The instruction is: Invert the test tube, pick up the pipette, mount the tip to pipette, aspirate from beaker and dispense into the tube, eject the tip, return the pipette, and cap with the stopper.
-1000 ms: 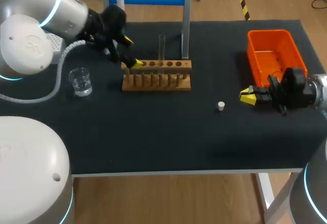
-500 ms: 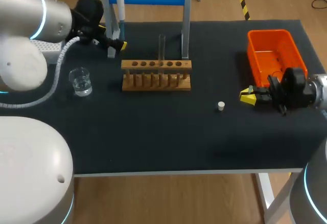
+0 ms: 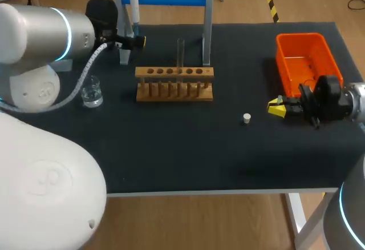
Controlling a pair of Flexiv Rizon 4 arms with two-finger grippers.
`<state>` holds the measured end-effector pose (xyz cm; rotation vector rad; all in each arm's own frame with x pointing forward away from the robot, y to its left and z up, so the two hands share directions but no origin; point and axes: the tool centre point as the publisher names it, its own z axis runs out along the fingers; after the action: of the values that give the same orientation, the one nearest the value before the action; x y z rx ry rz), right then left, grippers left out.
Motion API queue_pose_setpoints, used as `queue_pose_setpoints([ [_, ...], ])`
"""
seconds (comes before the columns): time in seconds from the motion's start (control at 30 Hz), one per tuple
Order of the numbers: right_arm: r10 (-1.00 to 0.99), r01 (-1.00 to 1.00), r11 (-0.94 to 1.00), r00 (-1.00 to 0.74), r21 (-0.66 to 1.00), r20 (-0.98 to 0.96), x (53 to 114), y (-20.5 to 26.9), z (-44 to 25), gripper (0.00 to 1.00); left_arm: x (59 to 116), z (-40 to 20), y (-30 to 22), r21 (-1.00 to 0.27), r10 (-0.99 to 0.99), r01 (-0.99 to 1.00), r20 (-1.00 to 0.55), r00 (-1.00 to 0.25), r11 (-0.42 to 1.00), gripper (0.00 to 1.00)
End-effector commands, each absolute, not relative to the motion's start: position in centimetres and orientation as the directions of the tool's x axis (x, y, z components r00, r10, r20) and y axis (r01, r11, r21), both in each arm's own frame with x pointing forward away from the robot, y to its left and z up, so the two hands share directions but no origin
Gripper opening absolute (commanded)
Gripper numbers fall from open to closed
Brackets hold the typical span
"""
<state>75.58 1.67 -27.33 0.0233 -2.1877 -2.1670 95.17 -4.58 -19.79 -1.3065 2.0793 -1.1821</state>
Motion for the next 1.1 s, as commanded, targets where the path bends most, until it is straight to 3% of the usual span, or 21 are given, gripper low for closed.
queue_pose_setpoints([
  [0.03, -0.054, 0.032, 0.012, -0.998, 0.999, 0.033, 75.5, 1.6, -27.3, 0.00, 96.2, -21.2, -5.7, -0.863, -0.974, -0.477, -0.063, -0.218, 0.163, 1.00],
  [1.1, -0.054, 0.032, 0.012, -0.998, 0.999, 0.033, 75.5, 1.6, -27.3, 0.00, 105.6, -20.3, -7.1, -0.952, -0.996, -0.298, -0.085, 0.027, 0.073, 1.00],
])
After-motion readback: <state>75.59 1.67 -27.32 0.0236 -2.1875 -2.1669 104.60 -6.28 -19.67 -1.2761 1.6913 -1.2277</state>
